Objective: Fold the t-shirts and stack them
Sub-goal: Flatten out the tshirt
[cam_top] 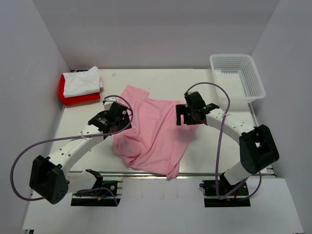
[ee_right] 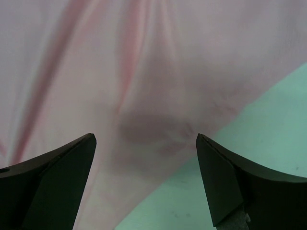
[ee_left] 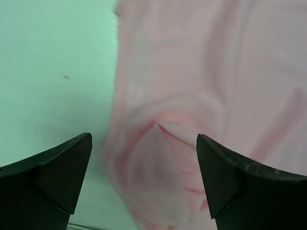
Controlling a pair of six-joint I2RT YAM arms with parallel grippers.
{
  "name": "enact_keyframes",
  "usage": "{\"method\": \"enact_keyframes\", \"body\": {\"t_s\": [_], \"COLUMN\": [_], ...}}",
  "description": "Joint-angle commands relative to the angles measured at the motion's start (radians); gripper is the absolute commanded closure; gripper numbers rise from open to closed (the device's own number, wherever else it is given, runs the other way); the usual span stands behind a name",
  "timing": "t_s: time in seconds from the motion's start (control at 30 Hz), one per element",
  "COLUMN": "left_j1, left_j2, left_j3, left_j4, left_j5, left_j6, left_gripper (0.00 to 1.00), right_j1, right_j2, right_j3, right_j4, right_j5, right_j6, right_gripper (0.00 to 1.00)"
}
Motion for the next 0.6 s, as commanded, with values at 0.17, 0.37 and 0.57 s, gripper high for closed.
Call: {"method": "enact_keyframes", "body": {"t_s": [0.17,0.37,0.57], "left_j1": [0.307,0.412,0.421], "left_j2": [0.195,0.397,0.515], "left_j3": [0.061,0.118,0.118], "left_j4": [0.128,0.31,0.444], "left_j5": [-0.069,0.122,0.268], "left_j6": [0.067,0.217,0.253], "left_gripper": [0.0,0.2,0.29], "right_j1": [-0.009,-0.066,-0.126], "right_j2": [-0.05,0.046,0.163], "right_j3": [-0.084,-0.032,0.078], "right_j4": [-0.036,-0.025,-0.002], "right_j5": [0.22,0.224,0.188], "right_j6": [0.124,0.161,0.17], "right_gripper": [0.1,0.1,0.1]}}
